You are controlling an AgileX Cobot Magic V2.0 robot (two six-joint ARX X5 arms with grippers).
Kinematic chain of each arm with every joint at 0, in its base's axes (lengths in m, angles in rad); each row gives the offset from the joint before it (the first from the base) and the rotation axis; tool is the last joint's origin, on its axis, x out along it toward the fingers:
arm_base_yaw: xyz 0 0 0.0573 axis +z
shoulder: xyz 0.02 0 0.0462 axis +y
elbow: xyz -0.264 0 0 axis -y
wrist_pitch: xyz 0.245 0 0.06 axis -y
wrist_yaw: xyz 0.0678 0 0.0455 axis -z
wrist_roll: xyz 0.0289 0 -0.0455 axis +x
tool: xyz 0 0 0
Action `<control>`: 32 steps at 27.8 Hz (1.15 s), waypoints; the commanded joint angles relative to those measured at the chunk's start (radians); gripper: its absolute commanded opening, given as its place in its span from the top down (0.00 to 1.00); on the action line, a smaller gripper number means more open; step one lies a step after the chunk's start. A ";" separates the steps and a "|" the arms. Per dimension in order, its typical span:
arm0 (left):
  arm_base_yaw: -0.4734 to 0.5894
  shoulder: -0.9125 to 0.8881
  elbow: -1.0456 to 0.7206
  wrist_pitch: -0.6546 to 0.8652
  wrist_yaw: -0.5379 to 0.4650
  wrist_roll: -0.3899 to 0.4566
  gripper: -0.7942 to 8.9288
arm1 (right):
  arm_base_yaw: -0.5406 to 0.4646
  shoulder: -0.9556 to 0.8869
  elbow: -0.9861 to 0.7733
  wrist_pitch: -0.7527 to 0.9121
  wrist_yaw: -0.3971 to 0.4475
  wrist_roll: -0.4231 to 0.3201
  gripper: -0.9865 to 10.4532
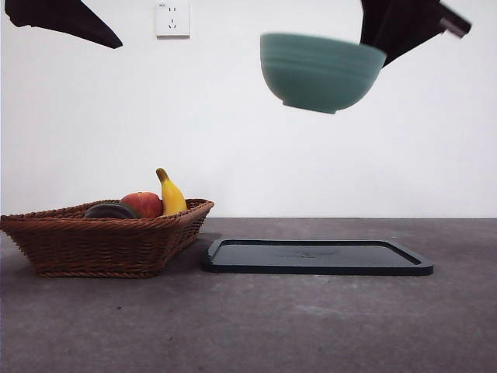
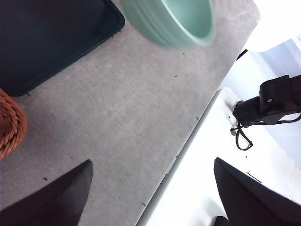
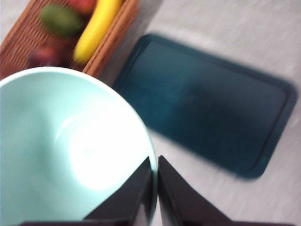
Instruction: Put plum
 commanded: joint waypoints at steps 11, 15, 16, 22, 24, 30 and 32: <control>-0.004 0.011 0.024 0.003 0.003 0.011 0.50 | 0.117 -0.086 -0.326 0.151 0.030 0.031 0.91; -0.004 0.011 0.024 0.003 0.003 0.011 0.50 | 0.137 -0.084 -0.415 0.251 0.031 0.060 0.91; -0.004 0.011 0.024 0.003 0.003 0.011 0.50 | 0.140 -0.079 -0.433 0.269 0.031 0.066 0.91; -0.004 0.011 0.024 0.003 0.003 0.011 0.50 | 0.145 -0.024 -0.498 0.318 0.030 0.072 0.91; -0.004 0.011 0.024 0.003 0.003 0.011 0.50 | 0.150 0.005 -0.514 0.335 0.031 0.072 0.91; -0.004 0.011 0.024 0.004 0.003 0.011 0.50 | 0.185 0.051 -0.516 0.356 0.069 0.068 0.91; -0.004 0.011 0.024 0.003 0.003 0.011 0.50 | 0.192 0.052 -0.516 0.352 0.077 0.066 0.91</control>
